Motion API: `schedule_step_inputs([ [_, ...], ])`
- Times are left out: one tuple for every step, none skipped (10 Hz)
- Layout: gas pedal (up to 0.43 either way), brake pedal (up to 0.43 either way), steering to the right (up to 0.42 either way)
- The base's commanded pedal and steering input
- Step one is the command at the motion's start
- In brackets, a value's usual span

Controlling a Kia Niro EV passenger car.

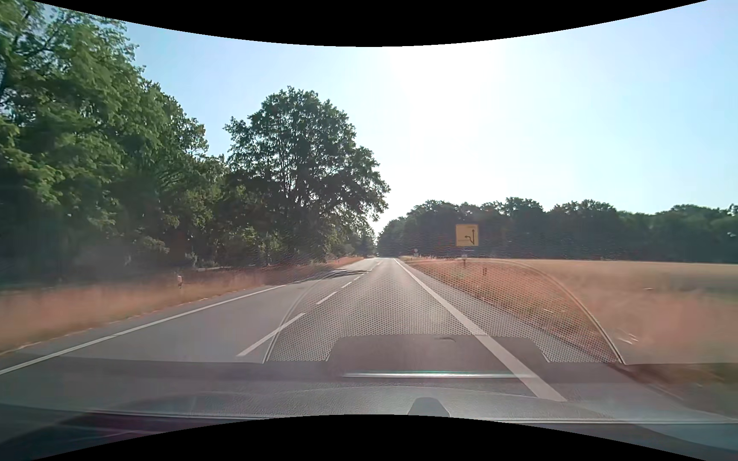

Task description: Follow the waypoints while adhering to traffic rules and regulations

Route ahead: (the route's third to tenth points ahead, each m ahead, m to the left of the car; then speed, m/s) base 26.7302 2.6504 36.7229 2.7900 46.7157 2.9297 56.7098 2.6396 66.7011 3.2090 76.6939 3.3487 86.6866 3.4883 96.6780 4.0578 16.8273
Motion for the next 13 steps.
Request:
schedule_step_inputs([
  [0.000, 0.067, -0.008],
  [0.000, 0.079, -0.007],
  [0.000, 0.085, -0.008],
  [0.000, 0.098, -0.007],
  [0.000, 0.110, -0.008],
  [0.000, 0.116, -0.008],
  [0.000, 0.128, -0.007],
  [0.000, 0.134, -0.007],
  [0.000, 0.146, -0.007],
  [0.000, 0.152, -0.007],
  [0.000, 0.159, -0.006],
  [0.000, 0.165, -0.006],
  [0.000, 0.171, -0.006],
])
